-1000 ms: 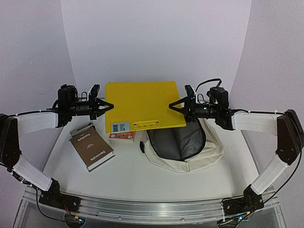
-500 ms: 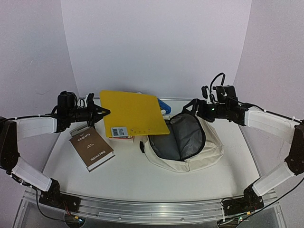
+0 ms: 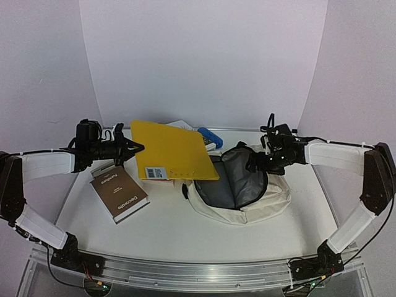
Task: Pack the student bag
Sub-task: Pick up the files from the center of the board, then place the files in the student bag.
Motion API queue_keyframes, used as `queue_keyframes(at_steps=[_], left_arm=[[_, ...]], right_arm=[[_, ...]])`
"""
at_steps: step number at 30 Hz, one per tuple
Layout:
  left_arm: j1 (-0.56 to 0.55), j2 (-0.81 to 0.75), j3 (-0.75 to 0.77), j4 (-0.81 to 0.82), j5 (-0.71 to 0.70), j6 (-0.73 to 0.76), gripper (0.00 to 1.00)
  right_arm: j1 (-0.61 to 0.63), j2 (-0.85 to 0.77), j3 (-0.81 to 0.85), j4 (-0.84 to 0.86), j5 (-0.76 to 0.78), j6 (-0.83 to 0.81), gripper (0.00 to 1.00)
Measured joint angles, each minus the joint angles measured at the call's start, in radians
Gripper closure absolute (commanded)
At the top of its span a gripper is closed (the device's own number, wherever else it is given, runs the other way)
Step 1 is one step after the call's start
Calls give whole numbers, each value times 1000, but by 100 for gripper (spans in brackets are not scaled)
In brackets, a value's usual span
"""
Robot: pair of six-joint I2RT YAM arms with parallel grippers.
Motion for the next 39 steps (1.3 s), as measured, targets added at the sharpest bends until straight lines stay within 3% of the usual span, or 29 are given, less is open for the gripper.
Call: queue_keyframes(at_steps=[6,13,17,21,27,30,34,39], left_arm=[[-3,2,0,0,-2,-13,100],[-7,29,0,0,-2,-17,100],[-8,45,0,-10,-2,-16,100],[-8,48,0,-25,-3,-16,100],[-8,48,0,-31,-3,-13,100],[-8,48,0,-38,-4,-13,100],[-11,47,0,-56,-11,-16,100],[-47,45,0,-59,-41,-33,100]], right_arm=[[34,78,17,-2,37,2,3],[232,88,134,-57,406,2,3],[333,120,207,-80,534,-1,6],[376,184,256,-114,618,8,23],[378,258,271,-164,652,41,72],[376,259,288,-181,648,56,88],[376,238,329,-188,624,63,99],[377,147,366,-203,589,86,100]])
